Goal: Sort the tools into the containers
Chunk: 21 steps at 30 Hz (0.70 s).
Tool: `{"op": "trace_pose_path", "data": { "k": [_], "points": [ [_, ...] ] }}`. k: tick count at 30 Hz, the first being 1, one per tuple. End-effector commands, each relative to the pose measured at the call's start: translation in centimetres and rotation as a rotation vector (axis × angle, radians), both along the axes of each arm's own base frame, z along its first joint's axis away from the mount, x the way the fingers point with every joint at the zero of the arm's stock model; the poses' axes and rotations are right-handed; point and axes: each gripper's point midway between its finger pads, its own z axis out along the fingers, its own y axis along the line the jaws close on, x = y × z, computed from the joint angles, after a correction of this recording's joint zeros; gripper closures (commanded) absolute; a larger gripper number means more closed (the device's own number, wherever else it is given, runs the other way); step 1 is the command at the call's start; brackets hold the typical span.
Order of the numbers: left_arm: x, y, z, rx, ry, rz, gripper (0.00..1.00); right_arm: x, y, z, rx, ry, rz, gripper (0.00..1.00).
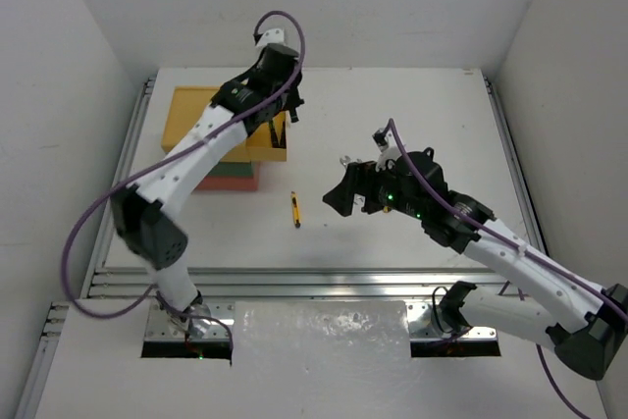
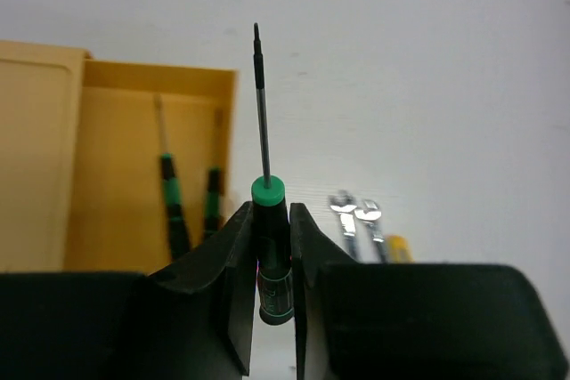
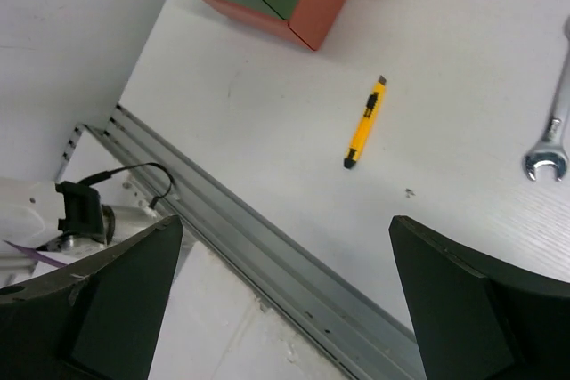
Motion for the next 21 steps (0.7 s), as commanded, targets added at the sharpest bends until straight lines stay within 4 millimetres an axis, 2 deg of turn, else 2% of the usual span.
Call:
{"op": "trace_pose_path", "data": {
  "k": [1,2,3,4,8,12,13,14,15,16,18,19,21],
  "points": [
    [0.2,6.9,-5.6,0.348,0.247,0.142,1.0,0.2,-1.8,1.7,-0.035,-0.067,-0.048,0.01],
    [1.2,8.3,-4.9,0.344,0.245,0.178,1.0,0.1,-2.2,1.8,-0.047,-0.071,-0.047,0.01],
    [1.4,8.8,-5.6,0.352,0.271,0.184,1.0,-0.2,-2.5,2.2,-0.046,-0.083,-0.044,0.01],
    [1.8,9.9,-5.5,0.348,0.273,0.196,1.0,-0.1,-3.1,2.1,-0.069,-0.09,-0.062,0.01],
    [2.3,10.3,-4.4,0.321,0.24,0.179,1.0,-0.4,-4.1,2.3,-0.087,-0.113,-0.075,0.01],
    [2.4,9.8,-5.6,0.33,0.269,0.145,0.98,-0.5,-4.3,2.1,-0.094,-0.118,-0.075,0.01],
    [2.3,9.9,-5.9,0.337,0.281,0.148,0.93,-0.5,-4.3,2.1,-0.093,-0.119,-0.072,0.01],
    [2.2,10.0,-6.6,0.348,0.302,0.148,0.78,-0.7,-4.2,2.2,-0.089,-0.119,-0.063,0.01],
    [2.1,10.0,-6.6,0.342,0.302,0.151,0.68,-0.7,-4.1,2.3,-0.087,-0.121,-0.06,0.01],
    [2.0,9.8,-7.0,0.339,0.303,0.144,0.52,-0.7,-4.2,2.4,-0.091,-0.125,-0.059,0.01],
    [1.7,9.3,-6.1,0.304,0.276,0.122,0.45,-0.7,-4.2,2.3,-0.095,-0.126,-0.058,0.01],
    [1.7,9.1,-4.9,0.276,0.243,0.114,0.43,-0.7,-4.2,2.2,-0.097,-0.125,-0.056,0.01],
    [1.6,8.0,-3.1,0.235,0.203,0.077,0.42,-0.8,-4.1,2.1,-0.098,-0.122,-0.053,0.01]
  ]
}}
